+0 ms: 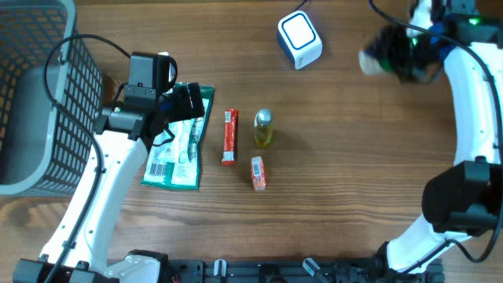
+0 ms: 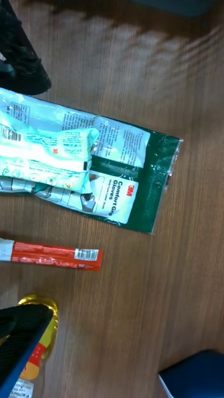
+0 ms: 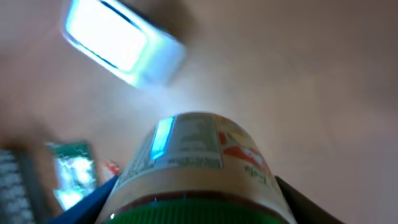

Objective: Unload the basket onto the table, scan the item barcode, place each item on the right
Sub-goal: 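Move the container right and lower it onto the table, then release the container and swing the right gripper toward the oil bottle, then lower the right gripper around the yellow oil bottle and close on it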

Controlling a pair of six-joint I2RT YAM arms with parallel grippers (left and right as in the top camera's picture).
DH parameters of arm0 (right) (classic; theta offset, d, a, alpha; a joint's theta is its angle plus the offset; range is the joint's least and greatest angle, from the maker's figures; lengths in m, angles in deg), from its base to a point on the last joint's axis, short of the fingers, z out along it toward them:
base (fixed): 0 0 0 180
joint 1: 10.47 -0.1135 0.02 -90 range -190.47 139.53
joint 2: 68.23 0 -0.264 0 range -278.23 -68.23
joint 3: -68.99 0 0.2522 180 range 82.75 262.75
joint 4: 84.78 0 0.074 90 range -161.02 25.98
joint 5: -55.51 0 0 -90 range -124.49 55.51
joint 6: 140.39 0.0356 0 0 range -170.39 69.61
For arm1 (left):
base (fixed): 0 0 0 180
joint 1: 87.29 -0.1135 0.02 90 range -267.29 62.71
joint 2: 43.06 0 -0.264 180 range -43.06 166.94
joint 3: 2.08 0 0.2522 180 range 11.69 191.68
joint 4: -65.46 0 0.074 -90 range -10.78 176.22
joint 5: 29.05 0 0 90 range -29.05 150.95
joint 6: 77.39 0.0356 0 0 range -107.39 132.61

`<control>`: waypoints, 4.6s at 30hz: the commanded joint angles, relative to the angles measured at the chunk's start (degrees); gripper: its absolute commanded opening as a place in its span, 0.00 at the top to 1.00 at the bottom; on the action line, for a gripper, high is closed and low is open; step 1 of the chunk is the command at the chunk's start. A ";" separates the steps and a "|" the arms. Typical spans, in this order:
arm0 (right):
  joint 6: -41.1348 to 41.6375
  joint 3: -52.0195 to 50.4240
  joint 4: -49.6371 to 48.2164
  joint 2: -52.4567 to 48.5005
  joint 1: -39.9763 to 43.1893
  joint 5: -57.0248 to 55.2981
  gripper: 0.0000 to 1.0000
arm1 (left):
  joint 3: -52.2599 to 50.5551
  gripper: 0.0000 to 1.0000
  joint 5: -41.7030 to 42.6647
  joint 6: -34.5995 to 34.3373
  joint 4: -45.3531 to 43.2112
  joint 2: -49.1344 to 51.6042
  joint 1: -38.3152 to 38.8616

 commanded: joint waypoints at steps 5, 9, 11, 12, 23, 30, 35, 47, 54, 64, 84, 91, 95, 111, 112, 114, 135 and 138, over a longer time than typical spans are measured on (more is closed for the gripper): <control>-1.29 -7.54 7.63 -0.87 0.63 -14.82 0.96 | 0.17 0.00 0.46 0.09 -0.13 0.11 -0.42; 0.70 -14.16 4.68 -0.87 1.53 -16.44 0.96 | 0.17 0.00 0.46 0.09 -0.11 0.11 -0.42; 3.28 -16.52 3.17 -0.87 2.01 -19.89 0.96 | 0.17 0.00 0.46 0.09 -0.13 0.11 -0.42; 4.48 -17.73 2.21 -0.87 2.36 -21.81 0.96 | 0.17 0.00 0.46 0.09 -0.13 0.11 -0.42; 6.29 -24.35 -5.25 -0.87 7.52 -25.07 0.96 | 0.17 0.00 0.46 0.09 -0.13 0.11 -0.42; 5.92 -26.12 -6.23 -0.87 10.40 -25.03 0.95 | 0.17 0.00 0.46 0.09 -0.13 0.11 -0.42; 5.81 -27.71 -7.72 -0.87 12.63 -24.85 0.95 | 0.17 0.00 0.46 0.09 -0.11 0.11 -0.42; 5.84 -31.39 -12.61 -0.87 13.86 -22.47 0.23 | 0.17 0.00 0.46 0.09 -0.11 0.11 -0.42; 5.81 -31.39 -12.57 -0.87 13.86 -22.45 0.05 | 0.17 0.00 0.46 0.09 -0.11 0.11 -0.42; 2.12 -13.81 1.99 4.74 13.31 -20.68 0.05 | 0.17 0.00 0.46 0.09 -0.11 0.11 -0.42; 9.25 -7.39 0.24 14.49 -26.71 -9.57 0.13 | 0.17 0.00 0.46 0.09 -0.13 0.11 -0.42; 21.86 -7.39 -5.81 10.21 -44.17 -29.44 0.13 | 0.17 0.00 0.46 0.09 -0.13 0.11 -0.42; 25.53 -7.39 -6.64 5.73 -48.15 -33.22 0.13 | 0.17 0.00 0.46 0.09 -0.11 0.11 -0.42; 25.57 -7.39 -8.33 -4.39 -48.02 -30.10 0.25 | 0.17 0.00 0.46 0.09 -0.13 0.11 -0.42; 25.57 -7.39 -8.20 -4.50 -48.02 -30.12 0.25 | 0.17 0.00 0.46 0.09 -0.11 0.11 -0.42; 25.62 -7.39 -7.85 -4.79 -47.93 -30.12 0.28 | 0.17 0.00 0.46 0.09 -0.11 0.11 -0.42; 25.55 -7.65 -5.57 -7.37 -45.99 -23.45 0.34 | 0.17 0.00 0.46 0.09 -0.11 0.11 -0.42; 25.55 -7.78 -5.35 -7.37 -45.99 -23.45 0.40 | 0.17 0.00 0.46 0.09 -0.13 0.11 -0.42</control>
